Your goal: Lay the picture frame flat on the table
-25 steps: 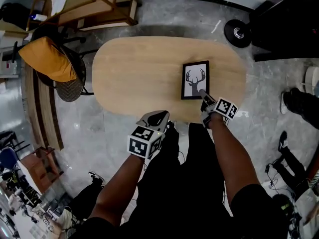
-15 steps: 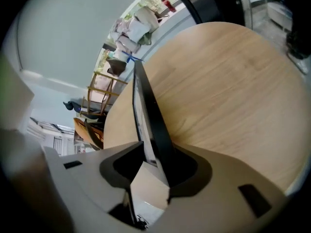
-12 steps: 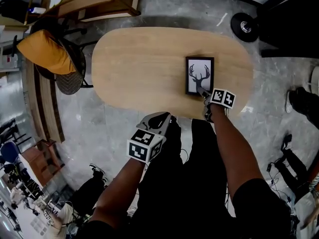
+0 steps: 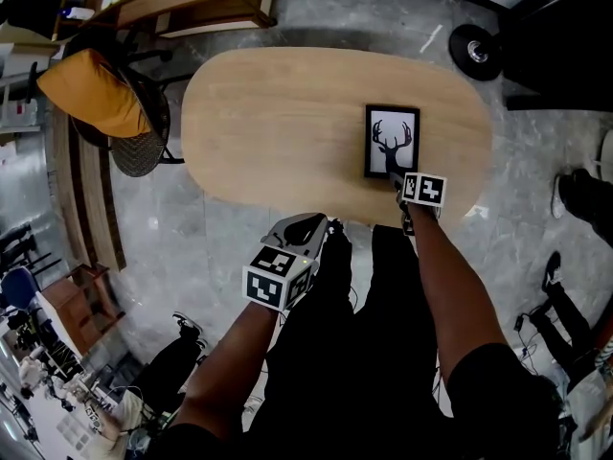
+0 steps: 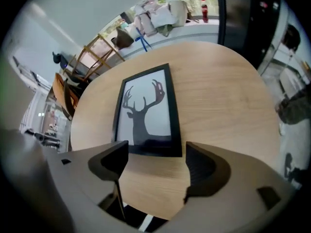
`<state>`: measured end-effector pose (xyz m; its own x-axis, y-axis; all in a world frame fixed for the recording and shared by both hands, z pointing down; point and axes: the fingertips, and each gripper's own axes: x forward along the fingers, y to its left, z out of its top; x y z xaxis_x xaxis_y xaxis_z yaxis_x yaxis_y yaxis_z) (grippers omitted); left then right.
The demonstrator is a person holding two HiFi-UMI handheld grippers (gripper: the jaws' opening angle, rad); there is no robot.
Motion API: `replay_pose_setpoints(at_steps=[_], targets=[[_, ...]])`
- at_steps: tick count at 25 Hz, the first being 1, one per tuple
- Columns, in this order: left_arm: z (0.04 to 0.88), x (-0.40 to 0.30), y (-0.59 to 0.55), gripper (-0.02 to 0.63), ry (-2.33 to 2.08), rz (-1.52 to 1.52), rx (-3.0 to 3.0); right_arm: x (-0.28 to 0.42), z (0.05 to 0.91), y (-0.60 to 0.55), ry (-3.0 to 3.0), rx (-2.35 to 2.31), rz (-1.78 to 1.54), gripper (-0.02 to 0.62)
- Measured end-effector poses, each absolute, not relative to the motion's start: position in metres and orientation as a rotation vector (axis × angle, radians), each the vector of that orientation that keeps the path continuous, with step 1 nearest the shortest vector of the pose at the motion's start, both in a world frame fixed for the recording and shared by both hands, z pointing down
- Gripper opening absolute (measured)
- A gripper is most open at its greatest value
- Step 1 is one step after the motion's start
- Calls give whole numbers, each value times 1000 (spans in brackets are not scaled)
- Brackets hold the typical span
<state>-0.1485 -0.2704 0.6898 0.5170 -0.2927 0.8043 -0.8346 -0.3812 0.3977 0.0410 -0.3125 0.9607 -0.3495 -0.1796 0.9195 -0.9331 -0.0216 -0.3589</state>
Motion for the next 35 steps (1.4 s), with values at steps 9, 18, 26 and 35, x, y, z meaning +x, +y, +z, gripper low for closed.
replay_pose_setpoints(at_steps=[9,18,26,35], targets=[[679,-149,-267,0,-902,786,1956,28,936,-306,-1698,1182,1446,333],[651,-151,-274,0,-852,784,2064,-1,858,-313,-1909,1195,1442,331],[606,-139,-288,0,-799,672,2152,-16,723,-314,-2184,1276,1504,120],[522,-128,-292,0,-723,604,2383,-47,534,-280,-2560,1210,1192,2]])
